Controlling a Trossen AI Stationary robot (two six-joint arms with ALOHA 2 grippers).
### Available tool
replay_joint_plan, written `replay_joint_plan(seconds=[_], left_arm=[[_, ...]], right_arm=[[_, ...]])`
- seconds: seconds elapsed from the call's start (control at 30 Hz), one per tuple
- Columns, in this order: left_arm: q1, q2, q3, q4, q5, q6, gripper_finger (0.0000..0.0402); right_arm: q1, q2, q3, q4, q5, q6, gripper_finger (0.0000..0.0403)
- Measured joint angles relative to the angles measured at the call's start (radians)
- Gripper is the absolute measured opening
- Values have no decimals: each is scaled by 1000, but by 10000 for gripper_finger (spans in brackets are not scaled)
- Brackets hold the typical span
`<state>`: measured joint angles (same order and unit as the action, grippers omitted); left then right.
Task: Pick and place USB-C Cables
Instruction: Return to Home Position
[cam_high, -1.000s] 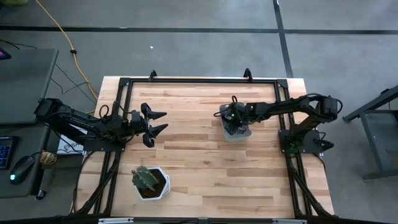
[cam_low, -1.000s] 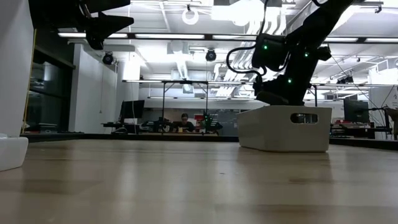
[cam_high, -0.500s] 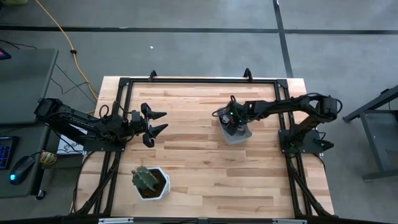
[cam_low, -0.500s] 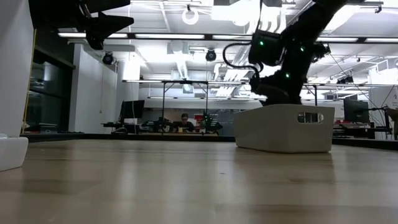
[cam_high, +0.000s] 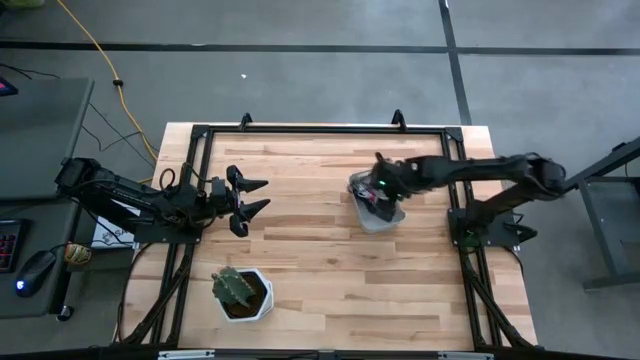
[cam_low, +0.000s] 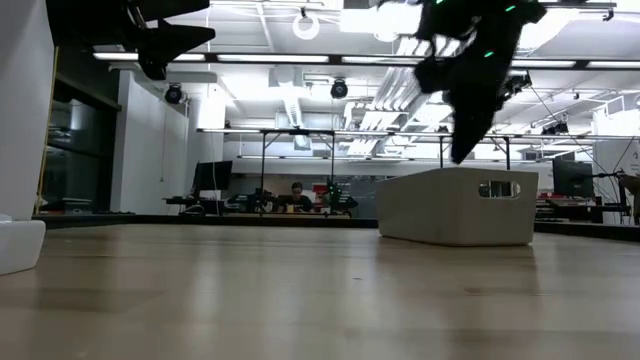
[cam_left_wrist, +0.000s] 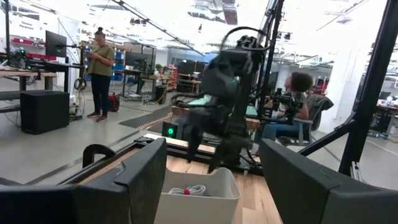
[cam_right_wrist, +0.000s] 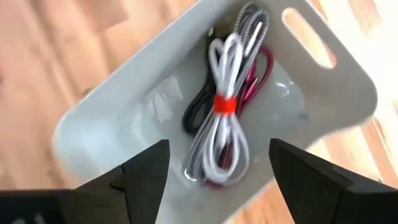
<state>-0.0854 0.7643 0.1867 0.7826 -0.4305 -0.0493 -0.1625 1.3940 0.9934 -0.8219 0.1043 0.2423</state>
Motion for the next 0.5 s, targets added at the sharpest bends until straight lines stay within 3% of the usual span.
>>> replay_joint_plan(seconds=[0.2,0.5], left_arm=[[0,0,0,0,0,0,239],[0,0,0,0,-1,21,239]], right_arm=[[105,-267,-163,92,35,52,268],[178,-631,-495,744,46,-72,268]])
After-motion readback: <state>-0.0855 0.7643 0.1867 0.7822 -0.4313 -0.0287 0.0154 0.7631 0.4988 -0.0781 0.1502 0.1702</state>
